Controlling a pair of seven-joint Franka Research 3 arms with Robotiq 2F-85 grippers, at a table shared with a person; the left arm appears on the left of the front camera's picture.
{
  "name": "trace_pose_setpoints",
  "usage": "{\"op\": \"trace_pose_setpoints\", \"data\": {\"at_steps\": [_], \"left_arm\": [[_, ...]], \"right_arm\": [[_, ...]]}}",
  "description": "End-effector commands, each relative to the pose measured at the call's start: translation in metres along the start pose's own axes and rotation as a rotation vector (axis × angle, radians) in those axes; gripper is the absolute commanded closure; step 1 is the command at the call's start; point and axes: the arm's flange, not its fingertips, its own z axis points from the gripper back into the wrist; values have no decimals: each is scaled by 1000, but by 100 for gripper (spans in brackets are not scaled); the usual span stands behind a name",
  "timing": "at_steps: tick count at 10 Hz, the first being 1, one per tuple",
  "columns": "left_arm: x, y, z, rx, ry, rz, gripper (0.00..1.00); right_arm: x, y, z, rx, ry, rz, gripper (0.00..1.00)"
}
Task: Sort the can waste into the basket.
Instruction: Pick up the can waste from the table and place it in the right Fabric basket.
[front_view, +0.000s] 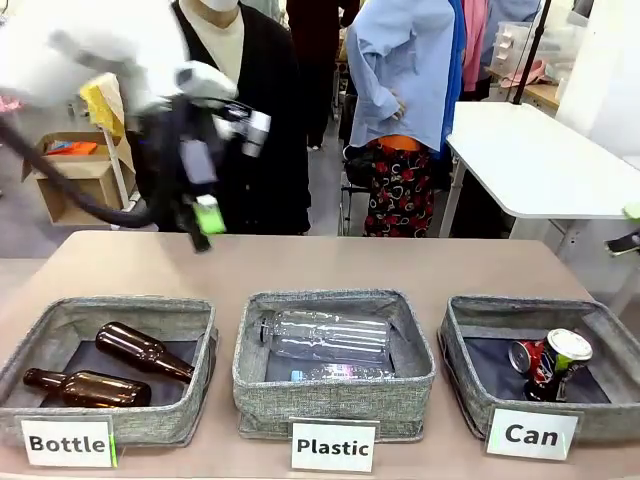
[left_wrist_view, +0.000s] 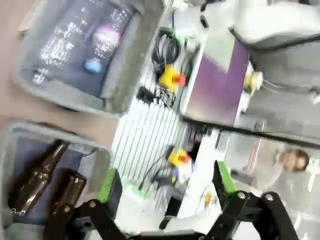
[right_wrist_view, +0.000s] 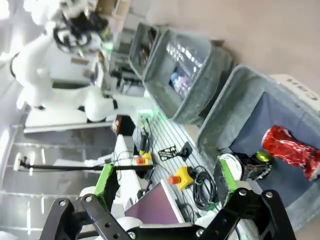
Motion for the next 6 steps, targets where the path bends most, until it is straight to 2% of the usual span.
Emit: {"op": "trace_pose_setpoints", "data": {"at_steps": [1,2,3,4,5,6], "left_arm": [[-65,36,-25,15,-493,159,5],[-102,62,-19,-41,-613,288,5],[-137,81,-14,-95,-794,354,5],[-170,95,-19,-95,-983,444,5],[-198,99,-31,-112,-1167,485,5],[-221,108,-45,-74,-1353,640,5]], "right_arm": [[16,11,-15,10,76,26,0],[30,20,-34,89,87,81,0],[44,28,-56,147,79,99,0],[55,34,-80,160,91,86,0],[64,39,-105,228,124,32,0],[72,34,-128,254,159,-70,0]]}}
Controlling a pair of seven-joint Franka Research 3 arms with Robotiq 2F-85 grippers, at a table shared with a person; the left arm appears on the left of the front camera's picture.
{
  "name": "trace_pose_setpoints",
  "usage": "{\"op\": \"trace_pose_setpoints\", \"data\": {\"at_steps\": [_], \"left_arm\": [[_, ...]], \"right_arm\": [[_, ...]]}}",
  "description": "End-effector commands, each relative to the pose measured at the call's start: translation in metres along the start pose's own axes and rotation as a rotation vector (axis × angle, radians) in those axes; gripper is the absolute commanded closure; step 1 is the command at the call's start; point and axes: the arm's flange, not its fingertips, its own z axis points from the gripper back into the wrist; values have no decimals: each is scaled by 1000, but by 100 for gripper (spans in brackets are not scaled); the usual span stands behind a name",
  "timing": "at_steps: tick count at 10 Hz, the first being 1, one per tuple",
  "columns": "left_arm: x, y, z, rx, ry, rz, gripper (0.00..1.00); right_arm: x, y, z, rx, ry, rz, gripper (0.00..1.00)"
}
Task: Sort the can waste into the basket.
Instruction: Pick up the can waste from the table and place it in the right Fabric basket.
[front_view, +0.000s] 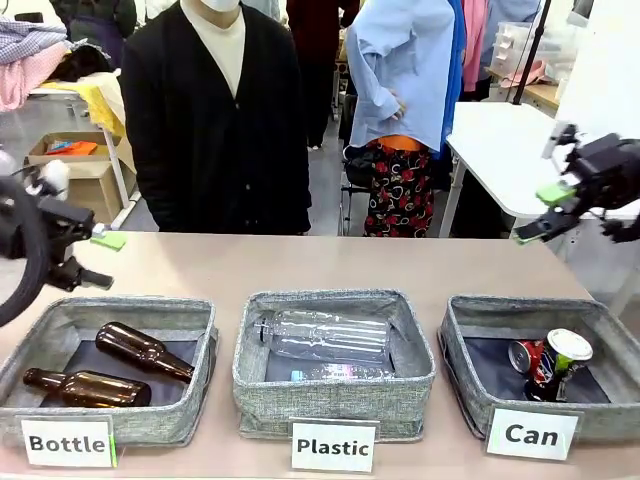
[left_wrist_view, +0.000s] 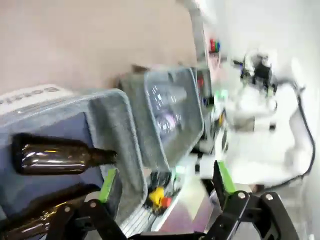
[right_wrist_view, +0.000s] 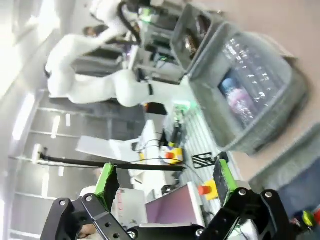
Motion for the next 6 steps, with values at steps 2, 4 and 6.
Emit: {"op": "trace_pose_setpoints", "data": {"at_steps": [2,4,6], "left_arm": [[0,0,0,0,0,0,5],[0,0,0,0,0,0,5],[0,0,0,0,0,0,5]], "right_arm": [[11,-24,-36,-4,-109,-328,0],[-5,-52,-44,-61,-235,-426,0],[2,-58,-35,-63,-151,-373,0]]}}
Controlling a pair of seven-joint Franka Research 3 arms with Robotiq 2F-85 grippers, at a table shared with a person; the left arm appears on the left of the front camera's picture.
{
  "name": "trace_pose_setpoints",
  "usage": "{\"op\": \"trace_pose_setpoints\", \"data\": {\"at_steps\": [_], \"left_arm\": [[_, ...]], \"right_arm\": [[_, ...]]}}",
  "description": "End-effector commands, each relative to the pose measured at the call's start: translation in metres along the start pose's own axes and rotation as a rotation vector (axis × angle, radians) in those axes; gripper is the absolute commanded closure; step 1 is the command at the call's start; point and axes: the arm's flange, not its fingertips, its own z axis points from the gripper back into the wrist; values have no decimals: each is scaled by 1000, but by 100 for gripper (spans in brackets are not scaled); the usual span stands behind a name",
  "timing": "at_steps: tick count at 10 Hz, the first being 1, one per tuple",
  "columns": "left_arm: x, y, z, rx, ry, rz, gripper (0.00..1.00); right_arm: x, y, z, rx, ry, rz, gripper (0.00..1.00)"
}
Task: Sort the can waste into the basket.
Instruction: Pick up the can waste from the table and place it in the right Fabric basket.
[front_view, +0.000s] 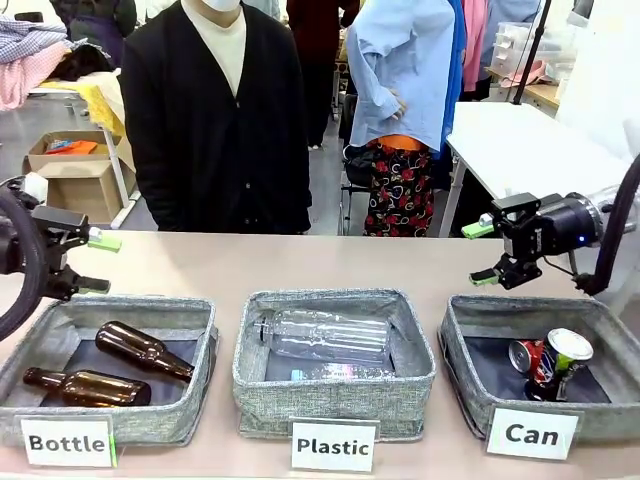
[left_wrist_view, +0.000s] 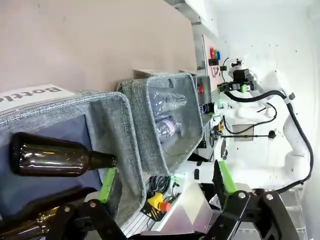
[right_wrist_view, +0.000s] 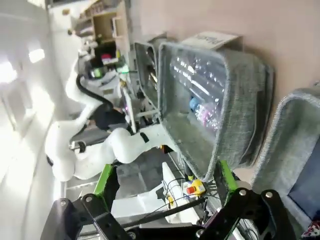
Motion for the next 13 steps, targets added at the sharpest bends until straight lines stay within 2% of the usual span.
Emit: {"op": "trace_pose_setpoints", "data": {"at_steps": [1,13], "left_arm": [[2,3,6,-1,7,2,5],[2,3,6,-1,7,2,5]], "right_arm": [[6,19,-2,9,66,50,0],[6,19,-2,9,66,50,0]]}}
